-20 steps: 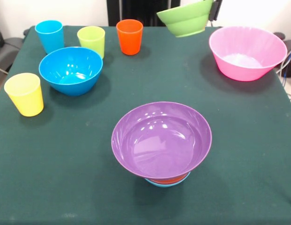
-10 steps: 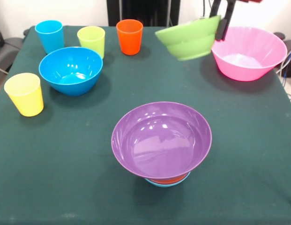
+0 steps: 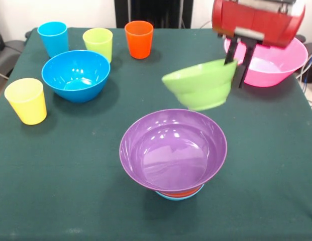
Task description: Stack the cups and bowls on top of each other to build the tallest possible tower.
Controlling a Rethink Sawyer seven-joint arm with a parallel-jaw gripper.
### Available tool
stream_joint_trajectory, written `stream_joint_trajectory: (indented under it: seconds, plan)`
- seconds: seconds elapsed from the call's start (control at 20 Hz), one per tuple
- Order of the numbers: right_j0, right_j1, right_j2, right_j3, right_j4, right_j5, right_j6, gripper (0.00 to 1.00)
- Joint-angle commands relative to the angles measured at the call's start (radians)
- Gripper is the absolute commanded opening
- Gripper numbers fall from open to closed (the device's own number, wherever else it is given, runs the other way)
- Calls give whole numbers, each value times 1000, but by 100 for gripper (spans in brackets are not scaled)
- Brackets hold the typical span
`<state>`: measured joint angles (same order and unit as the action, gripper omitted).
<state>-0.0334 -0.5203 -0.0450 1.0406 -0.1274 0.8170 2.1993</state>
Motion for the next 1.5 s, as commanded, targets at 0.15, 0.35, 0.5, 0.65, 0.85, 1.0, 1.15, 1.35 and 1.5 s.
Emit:
stream_joint_trajectory:
  seconds: [0.15,0.35,0.5,0.65,0.85,1.0,1.15,1.35,1.5]
  plan:
    - [-23,136,89,-105,-133,25,-238,0]
    - [-36,143,91,-81,-150,-23,-238,0]
    - [-45,150,95,-81,-161,-34,-239,0]
    - [-51,159,96,-86,-171,-41,-235,0]
    - [-55,168,100,-91,-185,-55,-228,0]
    - [-61,181,112,-107,-188,-53,-231,0]
    - [-60,194,118,-128,-195,-52,-228,0]
    - [-57,188,120,-136,-198,-33,-232,0]
    - [-52,187,116,-132,-202,-40,-222,0]
